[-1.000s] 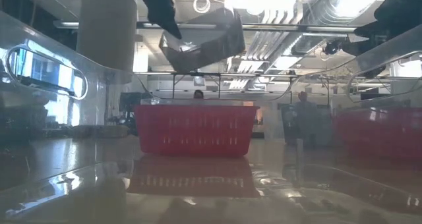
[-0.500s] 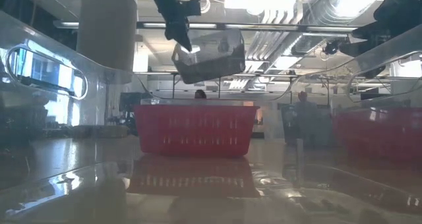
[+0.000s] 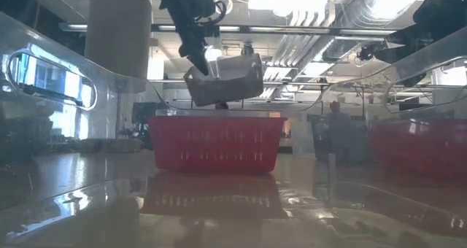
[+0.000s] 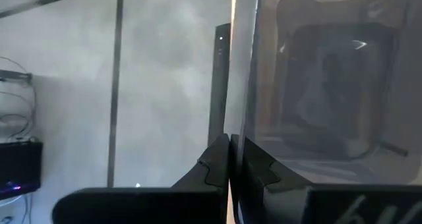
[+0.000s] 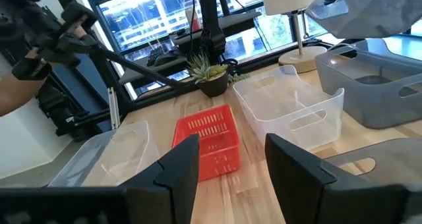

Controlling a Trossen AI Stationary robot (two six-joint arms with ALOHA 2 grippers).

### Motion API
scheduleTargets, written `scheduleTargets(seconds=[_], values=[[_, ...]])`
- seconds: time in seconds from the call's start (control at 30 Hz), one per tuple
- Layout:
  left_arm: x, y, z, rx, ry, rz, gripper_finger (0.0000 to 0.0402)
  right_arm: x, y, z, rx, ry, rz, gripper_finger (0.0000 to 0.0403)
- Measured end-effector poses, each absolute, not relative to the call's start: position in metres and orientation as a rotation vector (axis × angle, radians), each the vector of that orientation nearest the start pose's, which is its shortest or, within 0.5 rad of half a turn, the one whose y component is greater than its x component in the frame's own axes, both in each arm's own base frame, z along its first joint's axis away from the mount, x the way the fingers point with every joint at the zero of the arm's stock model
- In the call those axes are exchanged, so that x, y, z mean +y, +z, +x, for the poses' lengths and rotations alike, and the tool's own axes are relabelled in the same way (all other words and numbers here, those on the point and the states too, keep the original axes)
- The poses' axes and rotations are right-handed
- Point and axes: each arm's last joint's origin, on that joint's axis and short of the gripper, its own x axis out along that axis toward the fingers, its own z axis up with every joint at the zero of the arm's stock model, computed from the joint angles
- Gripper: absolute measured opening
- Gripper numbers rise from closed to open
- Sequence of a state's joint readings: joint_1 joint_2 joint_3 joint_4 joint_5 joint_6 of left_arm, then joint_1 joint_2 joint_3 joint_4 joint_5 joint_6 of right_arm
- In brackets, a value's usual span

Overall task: Stack baskets by color
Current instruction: Stack the bottom black bin on the left black bin

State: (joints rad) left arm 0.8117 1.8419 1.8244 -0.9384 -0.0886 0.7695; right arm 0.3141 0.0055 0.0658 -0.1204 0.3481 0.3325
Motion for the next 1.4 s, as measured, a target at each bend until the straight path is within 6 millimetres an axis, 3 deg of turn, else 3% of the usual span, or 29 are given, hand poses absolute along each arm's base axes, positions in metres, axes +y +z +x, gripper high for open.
scheduleTargets(seconds=[1.07,1.4], values=[[0.311,0.267,0.287,1.345,0.289,0.264,0.0,0.019,0.174,0.09,0.051,-0.044,0.312,0.016],[0.311,0.265,0.287,1.346,0.286,0.257,0.0,0.019,0.174,0.09,0.051,-0.044,0.312,0.016]])
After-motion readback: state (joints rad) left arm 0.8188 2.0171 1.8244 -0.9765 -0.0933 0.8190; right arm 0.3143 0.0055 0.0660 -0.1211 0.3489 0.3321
